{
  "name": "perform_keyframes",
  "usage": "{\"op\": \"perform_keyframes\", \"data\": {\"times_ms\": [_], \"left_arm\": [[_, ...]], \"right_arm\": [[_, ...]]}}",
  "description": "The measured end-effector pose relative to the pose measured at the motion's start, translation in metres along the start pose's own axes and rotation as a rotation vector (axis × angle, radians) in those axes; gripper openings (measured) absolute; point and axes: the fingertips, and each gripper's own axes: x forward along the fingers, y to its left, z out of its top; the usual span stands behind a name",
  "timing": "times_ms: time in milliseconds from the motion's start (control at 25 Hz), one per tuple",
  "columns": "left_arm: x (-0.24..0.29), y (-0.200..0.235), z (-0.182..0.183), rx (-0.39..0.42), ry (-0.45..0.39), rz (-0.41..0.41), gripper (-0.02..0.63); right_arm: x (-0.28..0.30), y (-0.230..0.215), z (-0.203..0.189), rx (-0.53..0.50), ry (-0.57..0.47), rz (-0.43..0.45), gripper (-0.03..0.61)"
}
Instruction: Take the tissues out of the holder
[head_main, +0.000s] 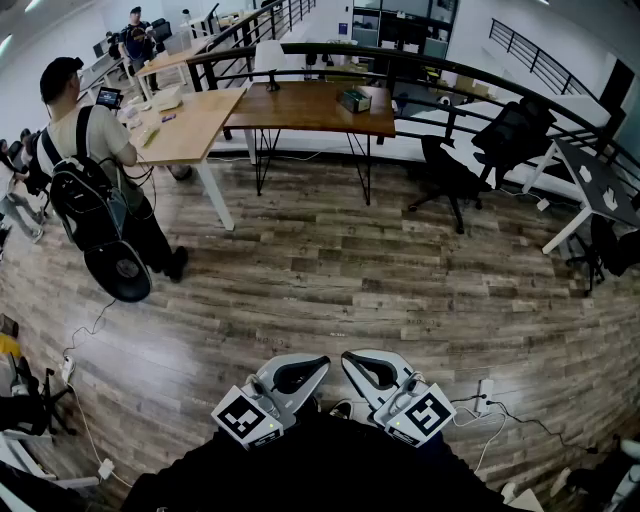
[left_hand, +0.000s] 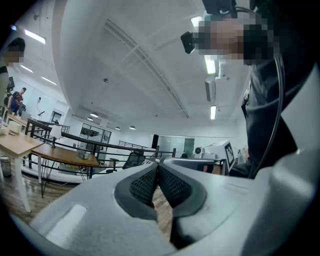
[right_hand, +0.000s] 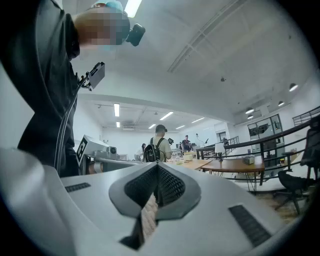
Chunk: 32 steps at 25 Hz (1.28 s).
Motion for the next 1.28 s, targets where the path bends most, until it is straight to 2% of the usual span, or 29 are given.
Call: {"op": "perform_keyframes", "data": {"times_ms": [200,600,880,1120,1280], "left_arm": [[-0.002,-0.002,-0.001,0.037,0.010,0.008,0.011],[0.006,-0.005,-0.002,0.030,0.003,0.024,0.011],[0.014,-0.013,-0.001,0.028,0.009,0.019,0.011],[0.024,-0.005,-0.002,0.001,0.004,0.004,0.011],[0.033,0.013,0.006,0.034,0.002,-0.004,0.011]], "right_arm": [[-0.005,0.006,-0.001,0.004,0.005,0.005,0.005],[-0.018,-0.002,-0.003,0.011,0.007,-0.032,0.005],[-0.027,-0.002,-0.003,0.048,0.008,-0.012,0.005],[-0.024,-0.018,-0.007,0.061,0.010,-0.030,0.005],[-0.010,-0.036,-0.005,0.055,0.018,-0.035,0.005]]}}
